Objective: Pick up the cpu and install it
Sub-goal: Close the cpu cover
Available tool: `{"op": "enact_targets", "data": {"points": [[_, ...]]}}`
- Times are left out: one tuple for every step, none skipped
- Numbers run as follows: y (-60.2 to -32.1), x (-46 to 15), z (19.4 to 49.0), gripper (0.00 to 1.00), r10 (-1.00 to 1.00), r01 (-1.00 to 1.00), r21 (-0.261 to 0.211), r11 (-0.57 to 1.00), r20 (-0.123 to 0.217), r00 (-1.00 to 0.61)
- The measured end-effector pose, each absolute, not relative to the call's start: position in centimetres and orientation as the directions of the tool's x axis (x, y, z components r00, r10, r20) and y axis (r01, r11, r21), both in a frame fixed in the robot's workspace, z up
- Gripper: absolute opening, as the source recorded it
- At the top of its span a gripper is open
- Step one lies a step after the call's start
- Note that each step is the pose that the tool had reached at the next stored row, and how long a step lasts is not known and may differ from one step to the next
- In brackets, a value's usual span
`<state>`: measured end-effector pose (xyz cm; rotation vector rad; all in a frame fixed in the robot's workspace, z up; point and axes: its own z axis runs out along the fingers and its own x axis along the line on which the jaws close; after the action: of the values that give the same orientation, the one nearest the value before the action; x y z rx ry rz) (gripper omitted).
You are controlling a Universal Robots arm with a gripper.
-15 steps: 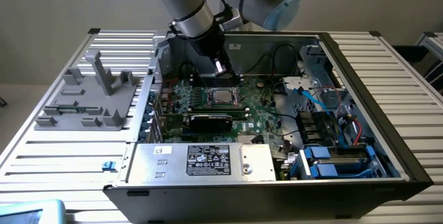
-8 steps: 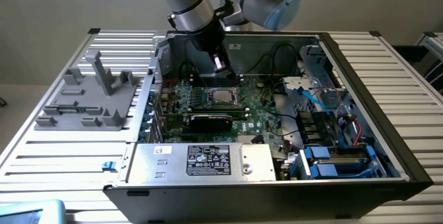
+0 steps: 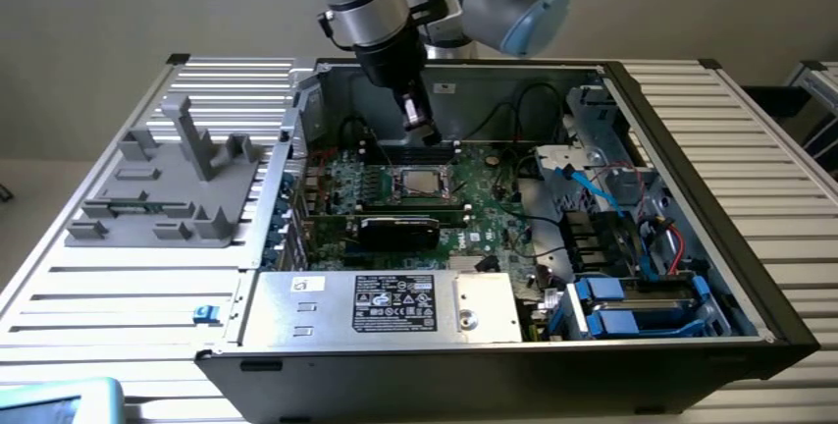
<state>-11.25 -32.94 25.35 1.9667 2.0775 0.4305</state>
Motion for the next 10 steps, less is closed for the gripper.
{"op": "enact_targets", "data": {"points": [[-33.0, -11.2, 25.7, 0.11, 0.998, 0.926, 0.373, 0.046, 0.023, -0.059], [-33.0, -11.1, 26.0, 0.11, 0.998, 0.929, 0.368, 0.046, 0.023, -0.059], [-33.0, -11.0, 26.2, 0.11, 0.998, 0.931, 0.362, 0.046, 0.024, -0.059], [-33.0, -11.0, 26.4, 0.11, 0.998, 0.934, 0.356, 0.046, 0.024, -0.059], [-33.1, -10.9, 26.6, 0.11, 0.998, 0.936, 0.349, 0.046, 0.024, -0.058], [-33.1, -10.8, 26.8, 0.11, 0.998, 0.939, 0.341, 0.046, 0.025, -0.058], [-33.1, -10.7, 26.9, 0.11, 0.998, 0.942, 0.332, 0.046, 0.025, -0.058], [-33.1, -10.6, 26.9, 0.11, 0.998, 0.946, 0.32, 0.046, 0.026, -0.058], [-33.1, -10.5, 27.0, 0.11, 0.998, 0.949, 0.311, 0.046, 0.027, -0.057], [-33.1, -10.2, 27.0, 0.11, 0.998, 0.952, 0.303, 0.046, 0.027, -0.057]]}}
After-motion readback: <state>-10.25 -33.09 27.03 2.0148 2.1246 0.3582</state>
